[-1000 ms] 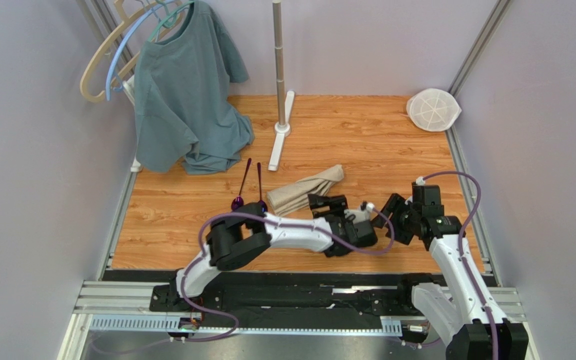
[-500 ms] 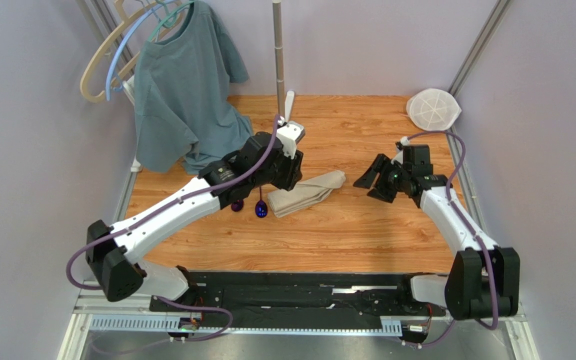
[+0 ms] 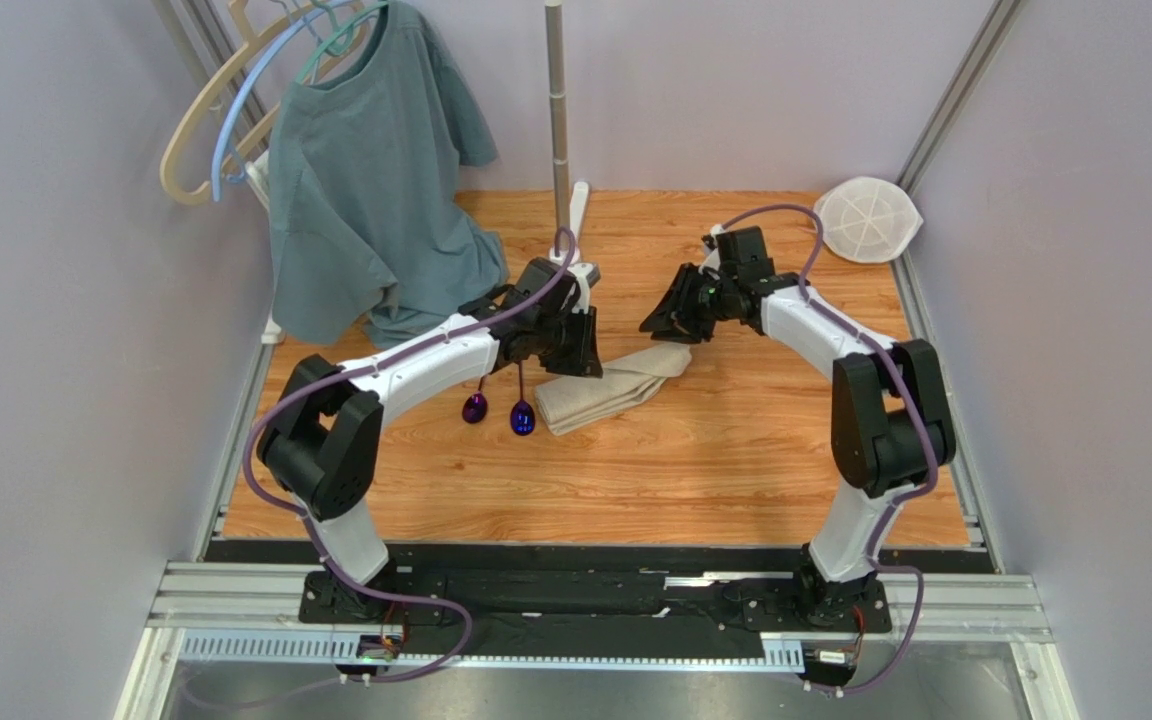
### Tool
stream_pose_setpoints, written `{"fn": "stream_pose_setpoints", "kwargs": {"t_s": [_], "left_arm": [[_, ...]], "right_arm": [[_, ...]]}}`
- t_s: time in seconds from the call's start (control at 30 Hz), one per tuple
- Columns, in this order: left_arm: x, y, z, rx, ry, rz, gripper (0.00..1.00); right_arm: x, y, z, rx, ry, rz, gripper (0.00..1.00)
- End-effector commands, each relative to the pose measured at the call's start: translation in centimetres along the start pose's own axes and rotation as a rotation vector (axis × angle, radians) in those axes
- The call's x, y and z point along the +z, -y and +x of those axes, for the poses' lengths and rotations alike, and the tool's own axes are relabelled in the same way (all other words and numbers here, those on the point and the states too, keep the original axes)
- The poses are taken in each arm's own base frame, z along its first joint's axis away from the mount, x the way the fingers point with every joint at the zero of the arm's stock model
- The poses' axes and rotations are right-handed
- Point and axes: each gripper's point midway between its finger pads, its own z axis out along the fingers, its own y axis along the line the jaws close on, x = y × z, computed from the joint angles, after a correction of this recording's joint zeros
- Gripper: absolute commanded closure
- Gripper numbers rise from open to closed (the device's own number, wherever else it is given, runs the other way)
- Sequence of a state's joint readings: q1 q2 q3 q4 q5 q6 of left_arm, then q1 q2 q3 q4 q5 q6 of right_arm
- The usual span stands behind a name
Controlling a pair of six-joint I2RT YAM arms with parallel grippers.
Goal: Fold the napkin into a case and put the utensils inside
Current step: Rotate the smaller rectangle-folded napkin at the center of the board.
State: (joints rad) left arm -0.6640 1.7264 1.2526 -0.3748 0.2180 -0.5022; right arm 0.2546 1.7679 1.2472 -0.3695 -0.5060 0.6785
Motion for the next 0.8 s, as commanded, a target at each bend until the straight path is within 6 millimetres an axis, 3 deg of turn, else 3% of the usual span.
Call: {"fn": "stream_pose_setpoints", "kwargs": {"t_s": [0.0, 0.3, 0.57, 0.77], "left_arm": [[0.1, 2.1, -3.6, -0.04, 0.094, 0.098, 0.76], [2.5, 0.7, -1.4, -0.074, 0.008, 0.092, 0.78], [3.2, -0.2, 2.5, -0.082, -0.049, 0.074, 0.81], [3.8, -0.7, 6.1, -0.055, -0.101, 0.048, 0.81]], "right_arm": [[1.1, -0.5, -1.0, 0.026, 0.0, -0.002, 0.71], [0.0, 2.5, 2.0, 0.018, 0.02, 0.045, 0.76], [0.4, 5.8, 4.2, 0.025, -0.008, 0.067, 0.79], [-0.1, 7.0, 4.2, -0.033, 0.018, 0.061, 0.79]]}}
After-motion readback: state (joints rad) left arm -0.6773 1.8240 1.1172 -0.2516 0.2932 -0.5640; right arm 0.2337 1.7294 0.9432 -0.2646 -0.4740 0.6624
